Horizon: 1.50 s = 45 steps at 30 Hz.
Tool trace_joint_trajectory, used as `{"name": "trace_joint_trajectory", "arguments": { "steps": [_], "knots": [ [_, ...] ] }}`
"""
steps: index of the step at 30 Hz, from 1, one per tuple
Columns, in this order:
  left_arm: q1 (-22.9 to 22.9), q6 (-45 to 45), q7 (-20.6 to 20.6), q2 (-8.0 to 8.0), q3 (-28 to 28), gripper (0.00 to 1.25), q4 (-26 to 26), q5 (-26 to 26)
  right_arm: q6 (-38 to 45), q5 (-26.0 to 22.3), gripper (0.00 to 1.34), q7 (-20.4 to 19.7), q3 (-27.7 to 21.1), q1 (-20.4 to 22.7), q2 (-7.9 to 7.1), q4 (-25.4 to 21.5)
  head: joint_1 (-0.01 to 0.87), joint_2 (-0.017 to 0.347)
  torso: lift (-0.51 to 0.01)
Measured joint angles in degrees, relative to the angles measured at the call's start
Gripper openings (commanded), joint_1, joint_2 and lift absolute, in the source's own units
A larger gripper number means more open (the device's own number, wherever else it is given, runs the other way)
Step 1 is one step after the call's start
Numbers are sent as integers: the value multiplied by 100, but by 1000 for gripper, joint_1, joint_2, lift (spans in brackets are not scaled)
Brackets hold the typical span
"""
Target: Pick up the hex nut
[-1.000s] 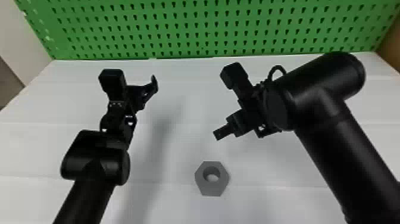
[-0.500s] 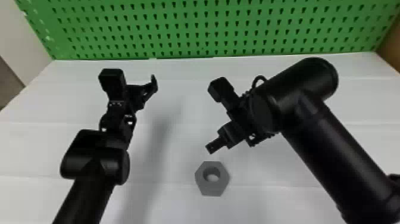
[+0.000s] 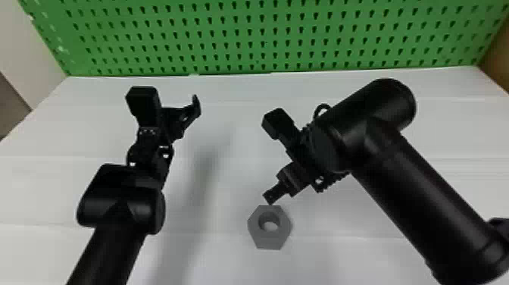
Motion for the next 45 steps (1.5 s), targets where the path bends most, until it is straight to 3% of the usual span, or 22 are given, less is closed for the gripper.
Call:
{"name": "trace_joint_trajectory", "arguments": {
  "steps": [12,39,45],
  "knots": [
    [-23,-6,0,-2,-6,1160,8,-2,0,-129,1235,0,223,-77,33,423,785,150,-87],
    [-57,-7,0,-7,-26,1160,17,-2,0,-408,1233,0,486,-213,39,850,785,149,-87],
    [-61,-7,0,-6,-27,1160,17,-2,0,-408,1135,0,490,-217,42,877,785,149,-87]
  ]
}}
